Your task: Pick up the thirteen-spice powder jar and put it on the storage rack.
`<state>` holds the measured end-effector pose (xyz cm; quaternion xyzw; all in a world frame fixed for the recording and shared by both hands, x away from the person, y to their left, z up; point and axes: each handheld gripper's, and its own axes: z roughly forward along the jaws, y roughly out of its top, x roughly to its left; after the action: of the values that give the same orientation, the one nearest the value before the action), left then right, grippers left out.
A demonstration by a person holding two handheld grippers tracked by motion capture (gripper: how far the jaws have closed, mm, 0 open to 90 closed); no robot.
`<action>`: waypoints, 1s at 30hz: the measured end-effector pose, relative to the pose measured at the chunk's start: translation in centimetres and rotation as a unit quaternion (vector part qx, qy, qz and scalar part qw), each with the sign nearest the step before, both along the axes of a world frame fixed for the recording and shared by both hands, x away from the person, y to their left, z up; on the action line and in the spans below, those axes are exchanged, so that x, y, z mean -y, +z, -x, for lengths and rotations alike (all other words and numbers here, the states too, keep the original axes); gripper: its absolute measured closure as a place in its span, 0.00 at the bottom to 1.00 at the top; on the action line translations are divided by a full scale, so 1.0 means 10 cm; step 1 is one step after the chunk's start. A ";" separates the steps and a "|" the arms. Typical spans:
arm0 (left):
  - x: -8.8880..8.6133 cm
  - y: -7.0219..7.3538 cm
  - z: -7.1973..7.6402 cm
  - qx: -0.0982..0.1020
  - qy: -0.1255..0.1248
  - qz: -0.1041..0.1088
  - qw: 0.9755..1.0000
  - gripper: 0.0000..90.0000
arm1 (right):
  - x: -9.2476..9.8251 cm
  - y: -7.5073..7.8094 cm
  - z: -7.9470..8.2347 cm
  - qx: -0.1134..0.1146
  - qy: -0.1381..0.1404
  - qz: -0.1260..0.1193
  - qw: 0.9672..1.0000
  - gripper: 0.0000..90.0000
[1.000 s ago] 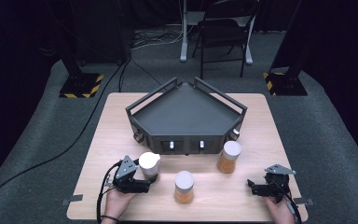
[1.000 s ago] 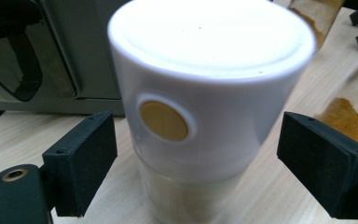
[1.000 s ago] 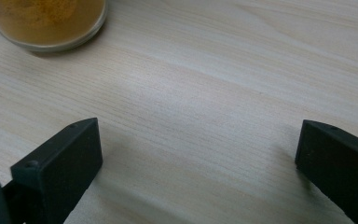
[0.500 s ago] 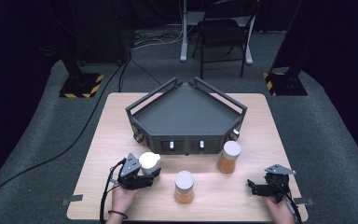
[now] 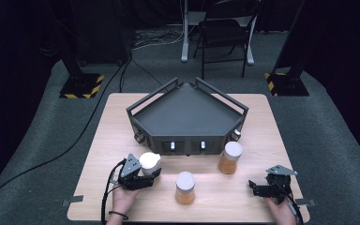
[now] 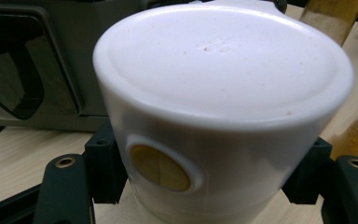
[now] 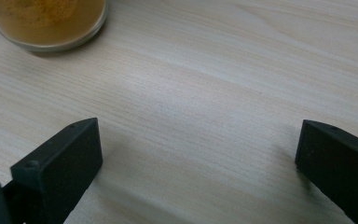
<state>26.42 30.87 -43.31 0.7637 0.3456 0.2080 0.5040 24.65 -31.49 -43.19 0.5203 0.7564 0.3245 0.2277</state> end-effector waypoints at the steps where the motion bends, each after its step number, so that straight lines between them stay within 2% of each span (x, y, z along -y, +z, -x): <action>1: -0.01 0.01 0.00 -0.001 0.002 0.005 1.000 0.34 | 0.00 0.00 0.00 0.000 0.000 0.000 1.000 0.00; 4: -0.03 0.06 -0.01 -0.005 0.003 0.011 1.000 0.34 | 0.00 0.00 0.00 0.000 0.000 0.000 1.000 0.00; 9: -0.03 0.25 -0.02 -0.003 0.004 -0.003 1.000 0.34 | 0.00 0.00 0.00 0.000 0.000 0.000 1.000 0.00; 20: -0.03 0.55 -0.08 -0.004 0.008 -0.009 1.000 0.34 | 0.00 0.00 0.00 0.000 0.000 0.000 1.000 0.00; 21: -0.03 0.61 -0.10 -0.003 0.007 -0.013 1.000 0.34 | 0.00 0.00 0.00 0.000 0.000 0.000 1.000 0.00; 30: 0.01 0.86 -0.19 -0.003 -0.003 -0.025 1.000 0.34 | 0.00 0.00 0.00 0.000 0.000 0.000 1.000 0.00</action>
<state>28.32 30.80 -34.71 0.7776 0.3396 0.2127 0.4845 24.65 -31.49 -43.19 0.5204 0.7564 0.3244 0.2276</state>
